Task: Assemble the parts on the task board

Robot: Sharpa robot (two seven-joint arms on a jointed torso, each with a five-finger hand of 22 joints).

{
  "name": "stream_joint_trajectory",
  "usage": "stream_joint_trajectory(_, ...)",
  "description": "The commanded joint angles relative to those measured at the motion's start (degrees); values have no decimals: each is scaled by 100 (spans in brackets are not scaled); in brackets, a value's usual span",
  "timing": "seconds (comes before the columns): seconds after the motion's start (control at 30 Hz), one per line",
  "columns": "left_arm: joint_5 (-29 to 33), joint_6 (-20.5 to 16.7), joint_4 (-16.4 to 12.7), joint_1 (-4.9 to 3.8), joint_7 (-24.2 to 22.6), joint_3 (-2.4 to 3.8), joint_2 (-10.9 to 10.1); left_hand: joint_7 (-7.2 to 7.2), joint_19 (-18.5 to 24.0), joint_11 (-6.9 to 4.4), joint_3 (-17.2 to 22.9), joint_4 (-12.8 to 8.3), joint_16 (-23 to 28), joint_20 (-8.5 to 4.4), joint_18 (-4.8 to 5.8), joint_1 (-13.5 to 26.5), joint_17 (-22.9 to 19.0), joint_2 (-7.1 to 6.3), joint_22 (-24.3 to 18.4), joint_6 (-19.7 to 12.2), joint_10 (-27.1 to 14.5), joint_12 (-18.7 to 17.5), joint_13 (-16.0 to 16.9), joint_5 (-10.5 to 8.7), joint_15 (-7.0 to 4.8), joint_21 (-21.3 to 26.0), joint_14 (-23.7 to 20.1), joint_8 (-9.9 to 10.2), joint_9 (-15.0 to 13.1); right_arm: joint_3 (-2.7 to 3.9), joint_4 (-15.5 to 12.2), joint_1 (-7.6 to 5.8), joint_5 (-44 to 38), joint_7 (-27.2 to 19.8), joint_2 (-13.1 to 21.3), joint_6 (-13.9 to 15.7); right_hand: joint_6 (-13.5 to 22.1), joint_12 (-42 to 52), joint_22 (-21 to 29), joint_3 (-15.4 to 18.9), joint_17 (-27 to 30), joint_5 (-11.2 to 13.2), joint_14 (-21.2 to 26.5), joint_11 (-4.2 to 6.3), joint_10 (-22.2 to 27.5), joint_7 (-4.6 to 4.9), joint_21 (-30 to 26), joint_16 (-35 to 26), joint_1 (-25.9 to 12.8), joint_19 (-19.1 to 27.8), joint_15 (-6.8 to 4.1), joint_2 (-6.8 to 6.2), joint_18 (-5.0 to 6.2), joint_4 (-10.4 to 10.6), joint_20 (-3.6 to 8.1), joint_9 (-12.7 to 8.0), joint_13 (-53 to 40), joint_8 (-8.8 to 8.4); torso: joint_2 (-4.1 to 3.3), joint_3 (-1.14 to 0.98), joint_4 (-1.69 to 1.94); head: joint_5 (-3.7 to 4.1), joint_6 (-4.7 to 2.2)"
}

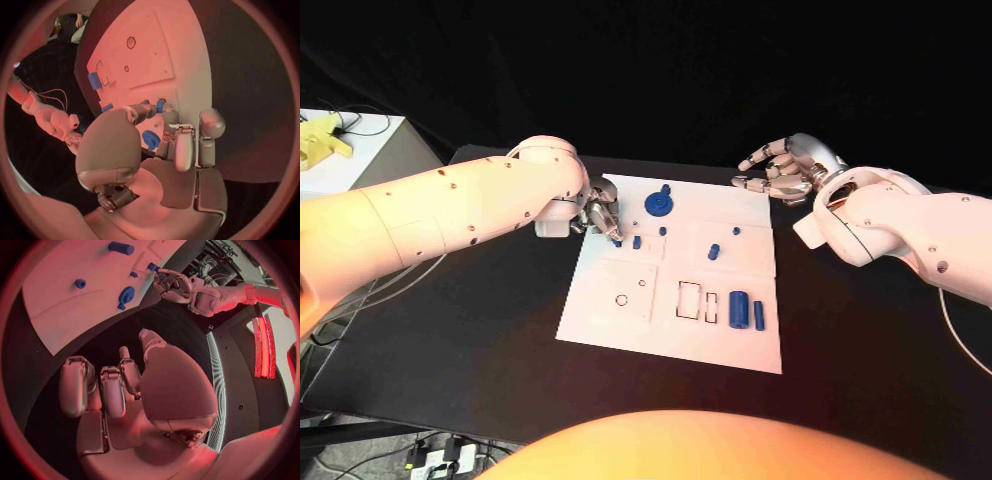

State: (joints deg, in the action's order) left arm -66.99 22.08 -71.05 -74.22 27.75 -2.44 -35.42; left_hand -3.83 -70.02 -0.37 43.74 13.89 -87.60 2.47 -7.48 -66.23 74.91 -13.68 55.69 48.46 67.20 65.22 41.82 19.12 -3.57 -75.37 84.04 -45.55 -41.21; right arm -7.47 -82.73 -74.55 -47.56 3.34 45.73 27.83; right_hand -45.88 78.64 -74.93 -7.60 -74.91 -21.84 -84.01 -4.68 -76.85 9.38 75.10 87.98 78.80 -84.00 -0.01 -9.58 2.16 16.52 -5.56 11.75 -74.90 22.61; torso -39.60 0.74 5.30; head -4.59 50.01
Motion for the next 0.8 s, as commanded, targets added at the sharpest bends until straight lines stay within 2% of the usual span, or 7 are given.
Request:
stream_joint_trajectory(0.03,-24,113,-7,0,-29,2,6,4,-27,-21,1301,-1265,-22,5,47,-4,973,32,5,38,19,2,1,23,-35,-34,431,-28,-9,2,2,6,-41,-57,-6,-80,27,-4,-638,-37,-1117,-13,-491,2,29,13,-27,-18,-34,-116,18,-3,109,-2,-29,-9,-147,-11,-4,-2,-2,5,-1)
stream_joint_trajectory(0.57,-49,120,35,3,-23,-3,30,3,-27,-20,1308,-1279,-21,4,48,-4,972,27,9,44,22,0,-1,25,-34,-38,430,-28,-9,2,5,15,-42,-58,-9,-80,27,-4,-638,-37,-1117,-13,-491,2,29,13,-27,-18,-34,-116,18,-3,109,-2,-29,-9,-147,-11,-2,-3,0,7,-1)
stream_joint_trajectory(0.8,-119,58,78,40,7,-20,71,3,-27,-20,1308,-1279,-21,4,48,-4,972,27,9,44,22,0,-1,25,-34,-38,430,-28,-9,2,2,17,-42,-63,-8,-79,27,-4,-638,-37,-1117,-13,-491,2,29,13,-27,-18,-34,-116,18,-3,109,-2,-29,-9,-147,-11,-6,0,-2,19,-1)
